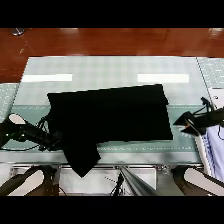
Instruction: Fold the shirts.
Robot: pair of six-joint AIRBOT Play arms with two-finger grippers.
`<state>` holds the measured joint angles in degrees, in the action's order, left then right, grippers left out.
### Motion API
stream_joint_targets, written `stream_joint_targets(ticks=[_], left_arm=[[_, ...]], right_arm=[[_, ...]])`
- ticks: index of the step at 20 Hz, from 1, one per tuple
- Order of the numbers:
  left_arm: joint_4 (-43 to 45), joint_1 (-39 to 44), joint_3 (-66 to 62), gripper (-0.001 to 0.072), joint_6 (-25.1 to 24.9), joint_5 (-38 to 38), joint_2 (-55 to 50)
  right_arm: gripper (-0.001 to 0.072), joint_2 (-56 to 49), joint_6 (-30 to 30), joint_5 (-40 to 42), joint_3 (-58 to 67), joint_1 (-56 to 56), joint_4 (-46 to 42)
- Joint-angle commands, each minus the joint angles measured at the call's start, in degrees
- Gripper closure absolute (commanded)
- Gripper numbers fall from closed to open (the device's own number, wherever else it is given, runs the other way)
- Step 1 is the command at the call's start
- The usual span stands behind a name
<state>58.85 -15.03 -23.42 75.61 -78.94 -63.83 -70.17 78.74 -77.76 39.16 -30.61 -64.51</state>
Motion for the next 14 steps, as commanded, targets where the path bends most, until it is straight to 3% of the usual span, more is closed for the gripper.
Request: stream_joint_targets(ticks=[1,6,13,14], left_arm=[[-1.09,0.04,-0.07,0.0679,-0.17,-0.15,0.04],[-1.36,0.04,-0.07,0.0679,-0.17,0.07,0.04],[-1.36,0.04,-0.07,0.0679,-0.2,0.09,0.04],[-1.36,0.04,-0.07,0.0679,-0.2,0.09,0.04]], right_arm=[[0.0094,0.02,-0.09,-2.56,-3.76,-1.05,0.24],[0.0094,-0.33,0.04,-2.01,-3.87,6.6,-1.44],[0.0094,-0.33,2.25,6.25,-3.87,14.34,2.64],[0.0121,-0.31,2.23,6.86,-3.87,15.52,2.71]])
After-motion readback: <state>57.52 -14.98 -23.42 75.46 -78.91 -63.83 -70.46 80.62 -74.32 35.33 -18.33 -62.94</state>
